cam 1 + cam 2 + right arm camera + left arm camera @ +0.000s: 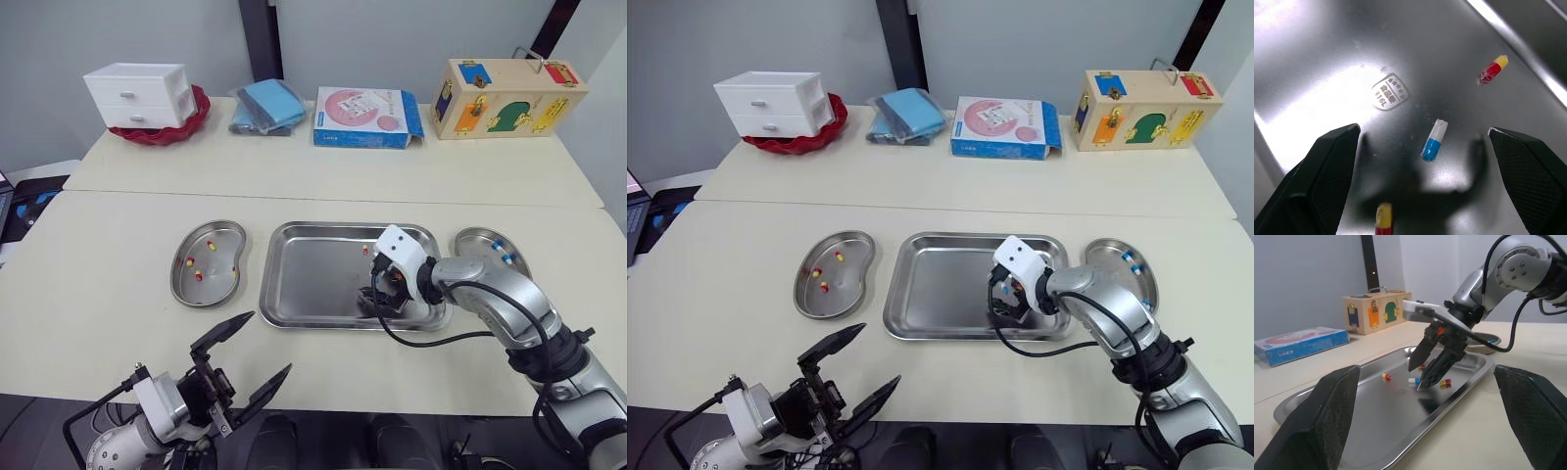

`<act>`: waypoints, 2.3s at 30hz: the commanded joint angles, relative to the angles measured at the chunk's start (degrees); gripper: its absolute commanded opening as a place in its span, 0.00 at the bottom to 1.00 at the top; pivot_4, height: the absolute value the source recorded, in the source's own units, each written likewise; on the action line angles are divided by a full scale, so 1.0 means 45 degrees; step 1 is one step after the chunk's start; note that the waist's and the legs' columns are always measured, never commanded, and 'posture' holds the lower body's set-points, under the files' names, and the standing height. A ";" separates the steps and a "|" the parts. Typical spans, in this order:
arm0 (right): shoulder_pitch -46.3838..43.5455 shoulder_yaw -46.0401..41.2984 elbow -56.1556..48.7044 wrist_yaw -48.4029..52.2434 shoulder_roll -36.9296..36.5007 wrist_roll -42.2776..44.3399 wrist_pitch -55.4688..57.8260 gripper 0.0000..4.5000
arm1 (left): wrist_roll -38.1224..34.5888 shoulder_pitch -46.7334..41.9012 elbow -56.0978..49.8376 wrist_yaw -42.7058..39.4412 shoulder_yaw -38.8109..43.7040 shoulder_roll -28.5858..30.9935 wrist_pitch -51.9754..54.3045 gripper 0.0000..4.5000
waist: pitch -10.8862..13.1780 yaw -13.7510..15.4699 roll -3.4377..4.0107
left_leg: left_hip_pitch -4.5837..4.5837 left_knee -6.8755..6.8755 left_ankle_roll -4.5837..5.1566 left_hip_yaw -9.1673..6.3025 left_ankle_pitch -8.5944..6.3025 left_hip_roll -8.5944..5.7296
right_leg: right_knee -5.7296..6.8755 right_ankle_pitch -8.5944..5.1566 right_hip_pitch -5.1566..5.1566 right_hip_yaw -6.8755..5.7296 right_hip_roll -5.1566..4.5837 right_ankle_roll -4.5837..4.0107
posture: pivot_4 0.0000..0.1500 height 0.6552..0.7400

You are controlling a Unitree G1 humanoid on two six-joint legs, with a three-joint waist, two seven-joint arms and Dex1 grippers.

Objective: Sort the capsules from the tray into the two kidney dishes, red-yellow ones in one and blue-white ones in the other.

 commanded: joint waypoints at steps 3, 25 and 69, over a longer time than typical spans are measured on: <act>-0.0178 -0.0074 -0.0060 0.0003 0.0089 -0.0366 -0.0049 0.91 | -0.0416 0.0619 -0.0691 0.0180 -0.0354 0.0380 0.0276 1.00 | 0.0000 -0.0005 0.0001 | -0.0001 -0.0001 0.0000 -0.0002 0.0000 0.0000 | 0.0002 -0.0001 -0.0002 -0.0001 0.0000 -0.0002 | 1.00 1.00; 0.1099 -0.3621 -0.1786 0.1701 -0.1393 0.1070 -0.0524 0.01 | -0.0777 -0.0200 -0.0604 -0.0225 -0.0540 0.1601 0.0683 1.00 | 0.0003 0.0056 0.0004 | -0.0009 -0.0001 0.0000 -0.0003 0.0000 -0.0002 | -0.0002 -0.0002 -0.0001 -0.0004 0.0001 -0.0001 | 1.00 1.00; 0.5410 -0.8018 0.0190 0.2995 -0.5793 0.0633 -0.3318 0.77 | -0.0958 -0.1653 -0.0038 -0.1276 -0.0865 0.1941 0.1113 1.00 | 0.0001 -0.0142 0.0008 | 0.0011 -0.0004 0.0002 0.0037 -0.0001 -0.0003 | -0.0014 -0.0002 0.0016 0.0032 0.0000 0.0001 | 1.00 1.00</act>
